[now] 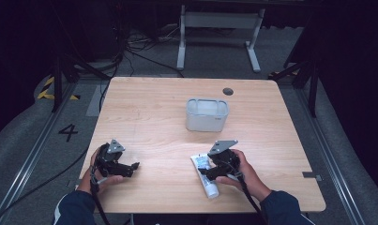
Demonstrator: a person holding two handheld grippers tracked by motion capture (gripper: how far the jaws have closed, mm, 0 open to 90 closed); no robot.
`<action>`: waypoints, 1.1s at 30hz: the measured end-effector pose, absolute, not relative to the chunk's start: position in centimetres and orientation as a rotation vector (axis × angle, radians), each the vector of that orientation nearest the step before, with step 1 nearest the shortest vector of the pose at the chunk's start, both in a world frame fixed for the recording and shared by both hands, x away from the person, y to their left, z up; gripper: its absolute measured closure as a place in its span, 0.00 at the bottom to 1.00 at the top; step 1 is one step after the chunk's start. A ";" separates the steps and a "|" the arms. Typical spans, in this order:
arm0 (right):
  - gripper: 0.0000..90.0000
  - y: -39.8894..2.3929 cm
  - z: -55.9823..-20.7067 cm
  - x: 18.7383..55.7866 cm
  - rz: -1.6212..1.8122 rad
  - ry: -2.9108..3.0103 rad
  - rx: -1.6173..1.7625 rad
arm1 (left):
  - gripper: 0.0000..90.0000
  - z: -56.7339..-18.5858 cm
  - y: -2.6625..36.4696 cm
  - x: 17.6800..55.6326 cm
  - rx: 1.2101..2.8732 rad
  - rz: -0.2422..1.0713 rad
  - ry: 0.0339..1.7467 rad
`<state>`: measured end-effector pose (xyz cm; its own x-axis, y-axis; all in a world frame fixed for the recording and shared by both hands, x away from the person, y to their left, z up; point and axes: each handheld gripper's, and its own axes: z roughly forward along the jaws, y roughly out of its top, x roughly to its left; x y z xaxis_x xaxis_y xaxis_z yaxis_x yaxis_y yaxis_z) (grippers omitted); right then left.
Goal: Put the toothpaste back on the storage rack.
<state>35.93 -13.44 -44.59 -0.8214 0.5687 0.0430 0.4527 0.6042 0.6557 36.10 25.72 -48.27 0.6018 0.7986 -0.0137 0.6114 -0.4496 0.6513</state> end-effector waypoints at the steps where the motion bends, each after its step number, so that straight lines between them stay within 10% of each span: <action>1: 0.29 -13.5 -44.7 36.1 1.020 2.659 0.870 | 0.00 -48.3 25.7 36.1 2.210 0.394 1.109; 17: 0.23 -11.8 -46.1 36.3 0.879 2.763 0.905 | 0.00 -48.3 25.7 36.1 2.209 0.393 1.109; 33: 0.46 -10.1 -45.7 35.9 0.742 2.790 0.813 | 0.00 -48.3 25.7 36.1 2.211 0.392 1.107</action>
<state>35.87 -10.07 -45.69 -0.8438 0.5367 0.0019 0.4667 0.7320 0.4963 36.11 25.73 -48.27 0.6034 0.7973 -0.0138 0.6106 -0.4508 0.6511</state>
